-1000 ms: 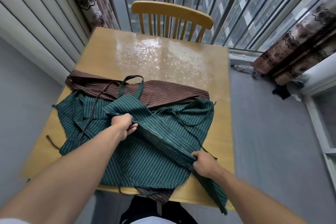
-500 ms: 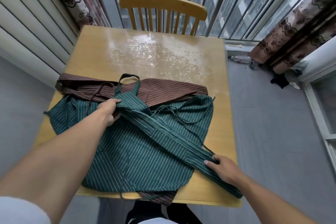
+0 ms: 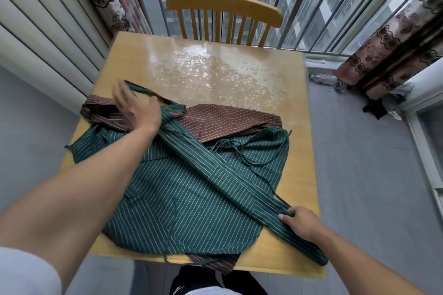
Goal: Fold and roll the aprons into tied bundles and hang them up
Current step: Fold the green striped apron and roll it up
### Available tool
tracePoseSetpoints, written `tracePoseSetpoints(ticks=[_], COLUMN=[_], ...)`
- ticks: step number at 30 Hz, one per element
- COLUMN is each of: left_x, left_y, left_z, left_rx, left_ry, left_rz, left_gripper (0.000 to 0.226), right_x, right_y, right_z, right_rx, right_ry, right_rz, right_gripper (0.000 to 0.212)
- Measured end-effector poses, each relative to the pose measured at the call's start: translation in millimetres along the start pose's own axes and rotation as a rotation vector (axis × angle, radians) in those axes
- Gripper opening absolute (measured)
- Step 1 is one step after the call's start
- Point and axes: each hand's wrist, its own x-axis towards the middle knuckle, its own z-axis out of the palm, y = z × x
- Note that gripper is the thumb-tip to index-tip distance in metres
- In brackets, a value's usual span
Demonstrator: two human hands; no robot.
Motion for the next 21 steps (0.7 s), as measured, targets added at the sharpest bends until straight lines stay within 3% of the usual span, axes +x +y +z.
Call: tracePoseSetpoints(ticks=[1,3,5,7,8,11,12,15,17,21], left_x=[-12.9,-54.8,-110.2,-159.7,-177.0,-196.0,-194.5,-185.8,-183.8,-185.2], left_y=[-2.0,-7.4,-24.9,-47.2,-57.5,-74.4,-76.6,-82.2,-84.0,-79.0], left_z=[6.8,24.3,46.4,70.1,80.0,99.7,103.5,113.6,117.9,120.9], left_rx=[0.090,0.164,0.274,0.462,0.561,0.732,0.750,0.766,0.780,0.830], left_ry=[-0.024,-0.235,-0.482,-0.589,-0.611,-0.630,-0.638,-0.724,-0.770,-0.801], left_rz=[0.191,0.560,0.753,0.840,0.836,0.731,0.703,0.648,0.632,0.599], left_gripper=[0.074,0.053,0.058,0.073,0.080,0.094,0.096,0.100,0.100,0.101], right_x=[-0.3,-1.7,-3.0,-2.8,-1.6,-1.3,1.0,-1.4,-7.1,-16.7], right_y=[1.4,1.5,3.1,6.7,8.3,11.0,11.9,11.5,14.4,27.8], right_z=[0.8,1.4,1.4,1.7,2.6,1.8,1.9,3.5,3.0,-9.0], right_rx=[0.005,0.014,0.028,0.053,0.071,0.069,0.076,0.092,0.050,-0.233], right_ry=[0.002,0.015,0.007,-0.004,-0.014,-0.016,-0.011,0.050,0.111,0.186], right_rz=[0.013,0.004,-0.001,-0.004,-0.002,-0.006,0.004,0.038,0.081,0.141], right_gripper=[0.033,0.033,0.031,0.052,0.055,0.024,0.025,0.030,0.046,0.062])
